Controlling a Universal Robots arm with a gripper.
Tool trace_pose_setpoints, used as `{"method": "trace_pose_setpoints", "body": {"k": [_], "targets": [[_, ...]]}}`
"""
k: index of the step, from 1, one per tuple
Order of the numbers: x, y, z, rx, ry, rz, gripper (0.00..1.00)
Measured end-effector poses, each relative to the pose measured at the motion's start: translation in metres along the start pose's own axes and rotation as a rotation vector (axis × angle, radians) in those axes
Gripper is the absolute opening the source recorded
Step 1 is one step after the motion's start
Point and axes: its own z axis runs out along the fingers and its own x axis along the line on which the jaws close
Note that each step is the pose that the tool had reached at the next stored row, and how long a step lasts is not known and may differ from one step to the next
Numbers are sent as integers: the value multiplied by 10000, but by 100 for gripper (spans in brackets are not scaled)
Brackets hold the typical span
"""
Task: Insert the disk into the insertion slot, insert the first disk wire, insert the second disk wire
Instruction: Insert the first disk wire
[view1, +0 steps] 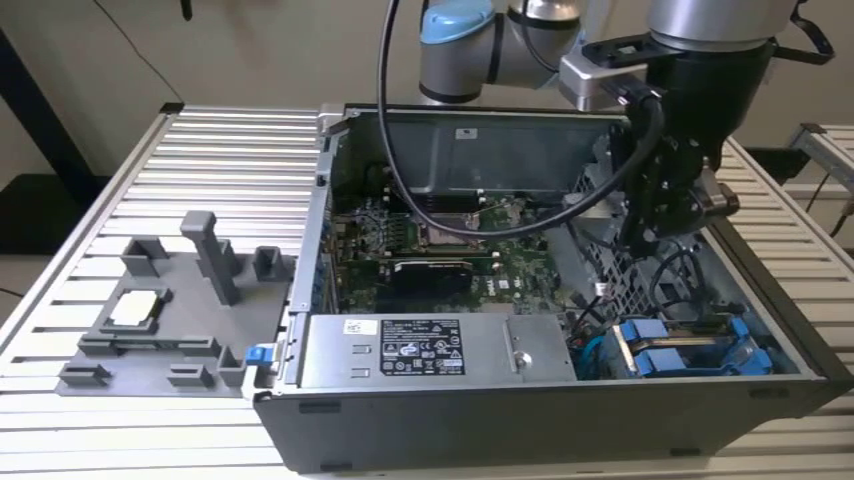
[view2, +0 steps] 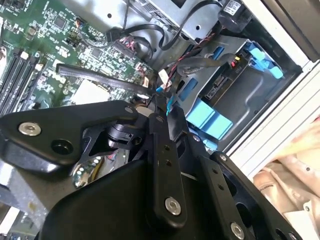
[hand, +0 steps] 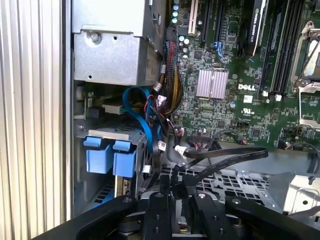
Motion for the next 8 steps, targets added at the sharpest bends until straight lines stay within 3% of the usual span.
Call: {"method": "trace_pose_setpoints", "body": {"k": [1,6,8], "targets": [[9,1,9,2,-33,1,25],[80,12,42,36,-405,42,25],[94,13,46,64,-723,82,25]]}}
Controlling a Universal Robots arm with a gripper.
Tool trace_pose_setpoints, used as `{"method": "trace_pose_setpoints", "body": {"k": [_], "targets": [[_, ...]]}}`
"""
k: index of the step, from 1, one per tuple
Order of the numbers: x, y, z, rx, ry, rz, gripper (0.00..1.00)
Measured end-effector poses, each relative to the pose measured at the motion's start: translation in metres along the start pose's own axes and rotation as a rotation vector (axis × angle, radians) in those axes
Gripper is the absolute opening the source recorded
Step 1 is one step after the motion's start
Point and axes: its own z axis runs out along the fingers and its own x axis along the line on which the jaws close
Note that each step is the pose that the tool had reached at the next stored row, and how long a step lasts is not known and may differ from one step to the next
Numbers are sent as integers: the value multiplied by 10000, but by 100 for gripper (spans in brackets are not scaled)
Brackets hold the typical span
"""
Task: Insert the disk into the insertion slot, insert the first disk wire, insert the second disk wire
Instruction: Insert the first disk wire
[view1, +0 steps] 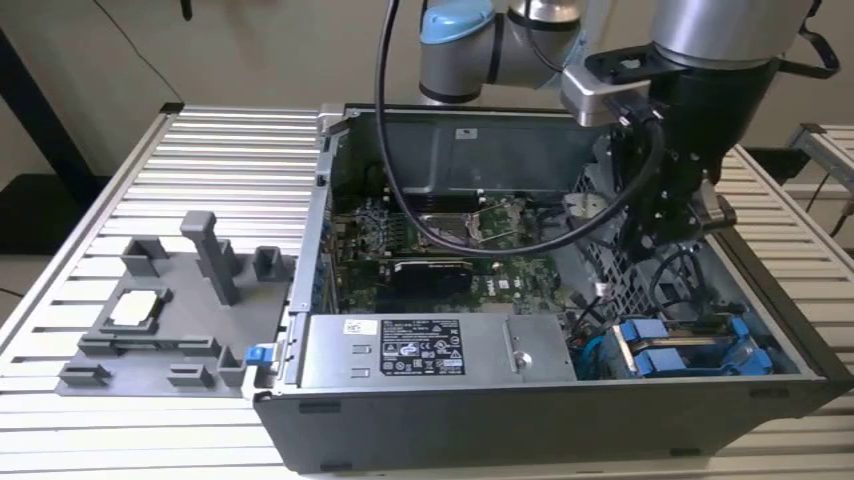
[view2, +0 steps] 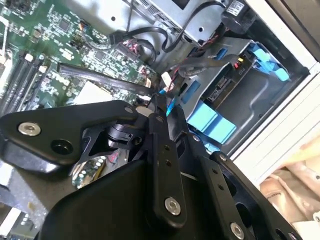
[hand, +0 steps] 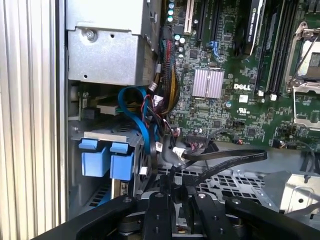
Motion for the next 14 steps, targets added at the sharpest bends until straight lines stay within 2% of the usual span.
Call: {"method": "trace_pose_setpoints", "body": {"k": [3,4,5,6,10,11,14], "targets": [[19,2,3,48,-537,69,25],[28,3,5,61,-687,89,25],[42,4,6,68,-767,98,25],[55,4,6,71,-790,100,25],[68,5,8,65,-780,1,22],[69,6,10,64,-782,-39,16],[73,7,17,63,-787,-153,16]]}}
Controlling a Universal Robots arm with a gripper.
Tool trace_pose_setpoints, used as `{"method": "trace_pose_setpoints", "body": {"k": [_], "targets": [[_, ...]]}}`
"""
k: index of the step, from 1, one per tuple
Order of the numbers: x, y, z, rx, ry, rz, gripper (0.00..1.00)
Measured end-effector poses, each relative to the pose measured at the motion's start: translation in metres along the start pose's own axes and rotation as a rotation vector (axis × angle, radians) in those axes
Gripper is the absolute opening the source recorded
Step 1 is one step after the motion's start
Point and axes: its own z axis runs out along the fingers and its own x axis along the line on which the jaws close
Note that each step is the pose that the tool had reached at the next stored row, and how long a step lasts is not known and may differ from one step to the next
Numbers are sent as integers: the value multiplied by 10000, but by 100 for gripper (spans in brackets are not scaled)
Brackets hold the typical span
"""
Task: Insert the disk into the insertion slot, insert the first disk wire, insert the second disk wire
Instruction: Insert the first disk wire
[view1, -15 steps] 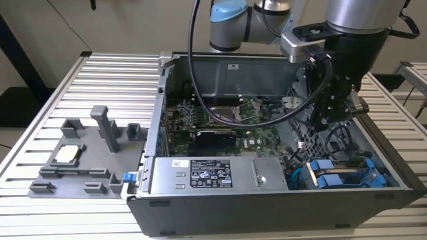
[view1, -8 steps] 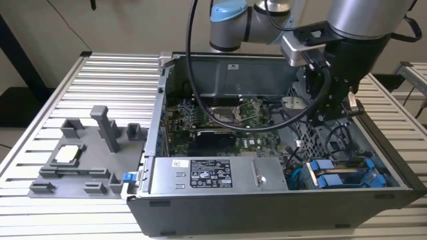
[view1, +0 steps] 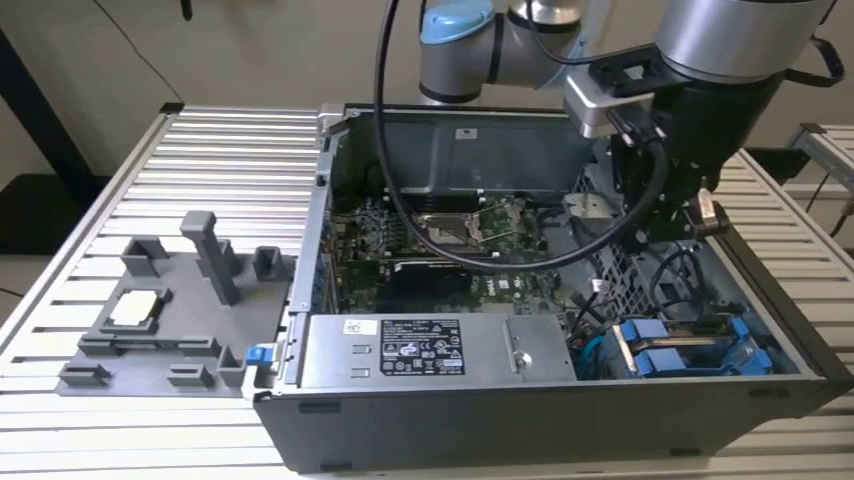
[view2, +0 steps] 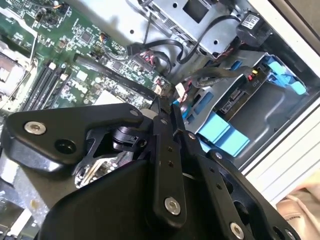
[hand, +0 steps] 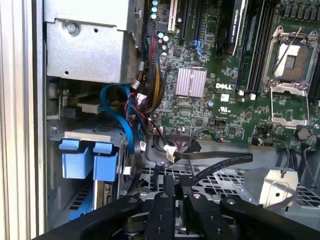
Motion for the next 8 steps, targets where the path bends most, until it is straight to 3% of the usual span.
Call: {"method": "trace_pose_setpoints", "body": {"k": [4,8], "targets": [[31,2,0,-12,5,-110,16],[178,14,-6,-28,0,-117,16]]}}
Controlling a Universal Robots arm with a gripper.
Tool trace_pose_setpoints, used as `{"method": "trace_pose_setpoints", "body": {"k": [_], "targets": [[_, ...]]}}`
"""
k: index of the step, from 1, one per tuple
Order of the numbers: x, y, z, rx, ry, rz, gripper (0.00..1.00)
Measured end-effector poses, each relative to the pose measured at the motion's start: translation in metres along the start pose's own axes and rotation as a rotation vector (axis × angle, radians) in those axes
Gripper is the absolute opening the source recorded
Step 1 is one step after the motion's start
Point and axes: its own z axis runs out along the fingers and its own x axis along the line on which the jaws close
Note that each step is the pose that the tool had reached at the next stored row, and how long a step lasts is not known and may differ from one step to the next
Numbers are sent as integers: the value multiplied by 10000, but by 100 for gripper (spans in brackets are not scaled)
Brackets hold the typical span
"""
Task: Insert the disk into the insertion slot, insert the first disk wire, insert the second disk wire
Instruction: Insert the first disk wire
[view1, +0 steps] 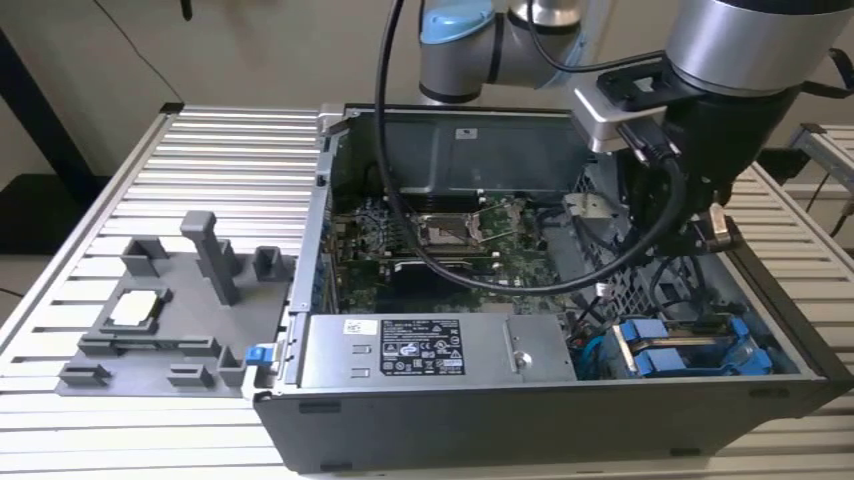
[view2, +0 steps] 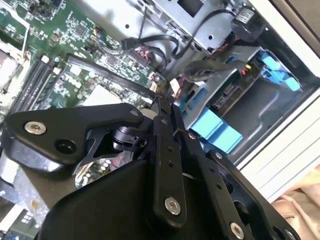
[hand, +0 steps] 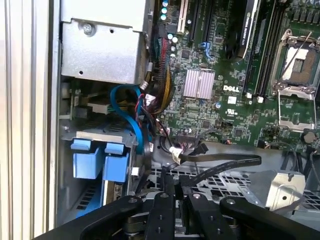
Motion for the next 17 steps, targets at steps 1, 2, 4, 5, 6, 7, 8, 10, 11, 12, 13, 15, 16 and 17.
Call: {"method": "trace_pose_setpoints", "body": {"k": [1,2,4,5,6,7,8,10,11,12,13,15,16,17], "targets": [[45,1,-2,-4,1,0,16],[91,2,-3,-6,0,1,16],[180,2,-5,-11,0,0,16],[225,2,-5,-13,0,1,16],[273,2,-6,-15,-1,0,16],[318,1,-6,-17,-1,1,16],[361,1,-6,-18,-2,1,16],[414,-13,1,-19,-1,1,16],[426,-35,8,-21,-2,1,16],[433,-64,17,-49,-4,3,16],[438,-94,26,-106,-15,7,16],[448,-157,43,-239,-40,15,16],[452,-187,52,-303,-56,19,16],[456,-218,60,-366,-74,24,16]]}}
